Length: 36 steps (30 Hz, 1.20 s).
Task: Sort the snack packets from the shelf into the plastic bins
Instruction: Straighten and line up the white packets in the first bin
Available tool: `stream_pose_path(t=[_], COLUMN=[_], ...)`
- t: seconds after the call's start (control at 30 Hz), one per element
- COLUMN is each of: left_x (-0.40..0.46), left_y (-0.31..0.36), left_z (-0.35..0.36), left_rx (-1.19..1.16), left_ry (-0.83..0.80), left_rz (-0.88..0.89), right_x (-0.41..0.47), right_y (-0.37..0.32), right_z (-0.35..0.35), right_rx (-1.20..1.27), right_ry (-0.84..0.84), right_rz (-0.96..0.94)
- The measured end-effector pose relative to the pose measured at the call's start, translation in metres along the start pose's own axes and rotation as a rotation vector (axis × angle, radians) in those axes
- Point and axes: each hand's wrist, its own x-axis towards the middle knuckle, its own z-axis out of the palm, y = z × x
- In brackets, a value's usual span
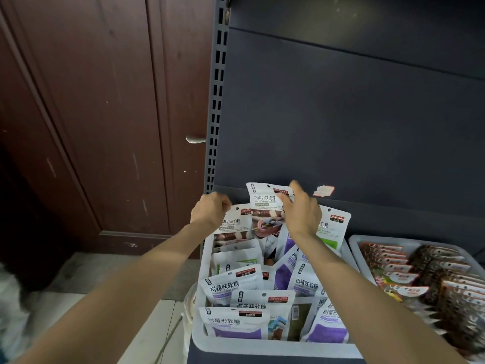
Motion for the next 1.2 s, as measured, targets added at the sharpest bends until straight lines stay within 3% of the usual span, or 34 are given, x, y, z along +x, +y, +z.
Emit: stream_pose_path(t=[0.23, 0.4, 0.57, 0.67, 0.8, 1.0, 1.2], left_x=[0.007, 0.006, -0.009, -0.013, -0.023, -0.043, -0.067], left_y=[0.0, 0.004, 0.013, 0.015, 0.011, -0.002, 0.009], left_z=[-0.001, -0.006, -0.005, -0.002, -0.001, 0.007, 0.017], left_rx=[-0.167, -0.328, -0.113, 0.018, 0.079, 0.026, 0.11], left_ry=[-0.034, -0.178, -0.226, -0.235, -0.285, -0.423, -0.525], left_rz=[0.003, -0.019, 0.262, 0.395, 0.472, 0.362, 0.277], right_x=[-0.01, -0.022, -0.027, -0.024, -0.021, -0.029, -0.034], right_y=[0.005, 0.008, 0.007, 0.015, 0.024, 0.035, 0.057], right_z=[0.014, 0.028, 0.029, 0.024, 0.02, 0.018, 0.011], right_rx=[0.202, 0.275, 0.166, 0.097, 0.327, 0.276, 0.3], right_ry=[-0.229, -0.394, -0.483, -0.397, -0.447, -0.518, -0.672], right_rz=[0.016, -0.05, -0.129, -0.158, -0.223, -0.338, -0.329])
